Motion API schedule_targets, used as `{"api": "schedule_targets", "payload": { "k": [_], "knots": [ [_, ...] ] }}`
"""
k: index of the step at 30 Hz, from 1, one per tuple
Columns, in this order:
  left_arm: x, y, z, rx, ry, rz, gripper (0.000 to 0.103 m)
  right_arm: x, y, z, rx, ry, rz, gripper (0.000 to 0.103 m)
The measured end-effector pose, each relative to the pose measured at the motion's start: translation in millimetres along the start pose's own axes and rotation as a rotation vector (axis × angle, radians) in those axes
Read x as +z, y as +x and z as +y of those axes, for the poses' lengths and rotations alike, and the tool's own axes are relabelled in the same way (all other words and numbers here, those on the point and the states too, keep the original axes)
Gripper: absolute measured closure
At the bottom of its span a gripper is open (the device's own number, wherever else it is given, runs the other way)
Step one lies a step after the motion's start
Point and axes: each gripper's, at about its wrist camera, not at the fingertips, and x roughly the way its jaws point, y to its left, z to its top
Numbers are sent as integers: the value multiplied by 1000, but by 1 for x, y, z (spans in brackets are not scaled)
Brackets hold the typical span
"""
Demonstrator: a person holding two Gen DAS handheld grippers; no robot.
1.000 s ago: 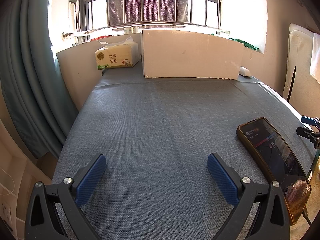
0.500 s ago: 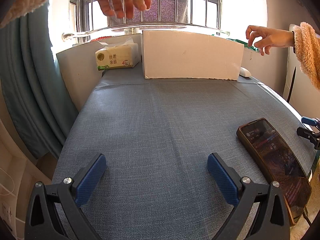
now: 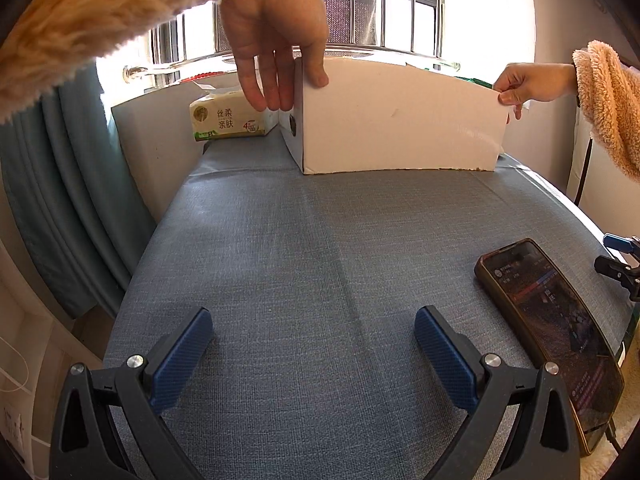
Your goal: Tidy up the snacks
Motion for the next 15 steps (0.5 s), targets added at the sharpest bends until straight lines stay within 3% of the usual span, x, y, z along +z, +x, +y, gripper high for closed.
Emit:
{"api": "schedule_targets", "payload": {
  "k": [15],
  "knots": [
    [-2, -1, -1, 0, 0, -8, 0, 1, 0, 0, -3, -1, -1, 0]
  ]
}}
